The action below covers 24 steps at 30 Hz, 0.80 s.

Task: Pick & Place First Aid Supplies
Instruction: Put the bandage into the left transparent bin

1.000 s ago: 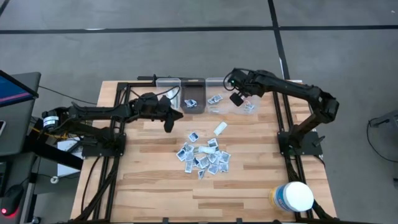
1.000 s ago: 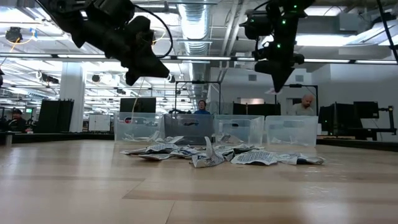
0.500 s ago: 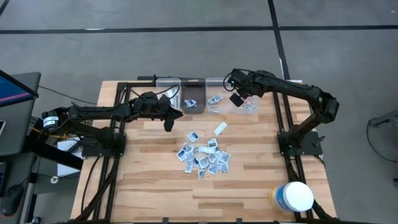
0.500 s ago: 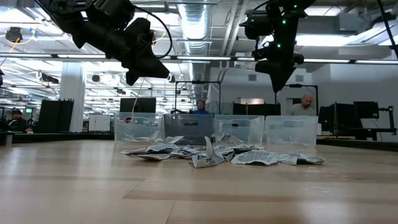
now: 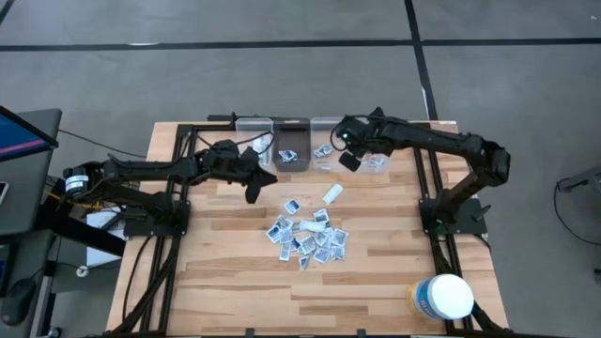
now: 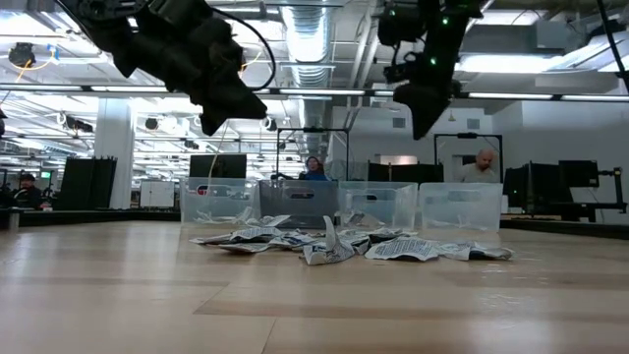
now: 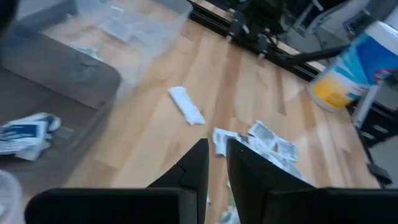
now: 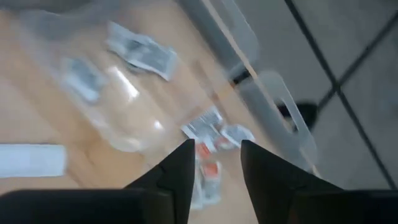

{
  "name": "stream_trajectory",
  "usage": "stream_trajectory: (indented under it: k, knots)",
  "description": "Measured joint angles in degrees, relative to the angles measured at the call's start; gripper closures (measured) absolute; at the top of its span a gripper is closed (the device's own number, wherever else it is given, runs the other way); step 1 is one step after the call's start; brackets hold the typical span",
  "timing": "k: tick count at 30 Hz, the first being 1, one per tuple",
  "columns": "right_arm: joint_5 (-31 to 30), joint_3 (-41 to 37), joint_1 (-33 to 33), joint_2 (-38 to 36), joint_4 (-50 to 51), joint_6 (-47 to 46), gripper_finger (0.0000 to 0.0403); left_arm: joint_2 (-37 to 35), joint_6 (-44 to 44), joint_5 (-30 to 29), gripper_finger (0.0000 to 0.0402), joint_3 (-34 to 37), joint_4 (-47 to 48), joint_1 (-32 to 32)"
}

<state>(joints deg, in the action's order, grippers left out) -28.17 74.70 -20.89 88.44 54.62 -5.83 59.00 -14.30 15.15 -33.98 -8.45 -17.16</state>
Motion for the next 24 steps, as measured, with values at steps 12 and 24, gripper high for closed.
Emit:
stream_trajectory:
  k: [12, 24]
  knots:
    - [17.9, 0.0, 12.1, 0.0, -10.3, 7.4, 0.0291, 0.0, -0.1, 0.1, 0.0344, 0.0, 4.9, 8.1]
    - [10.1, -9.9, 23.4, 0.0, -23.4, -7.8, 0.0292, 0.0, -3.6, -0.9, 0.0344, 0.0, 5.0, 17.3]
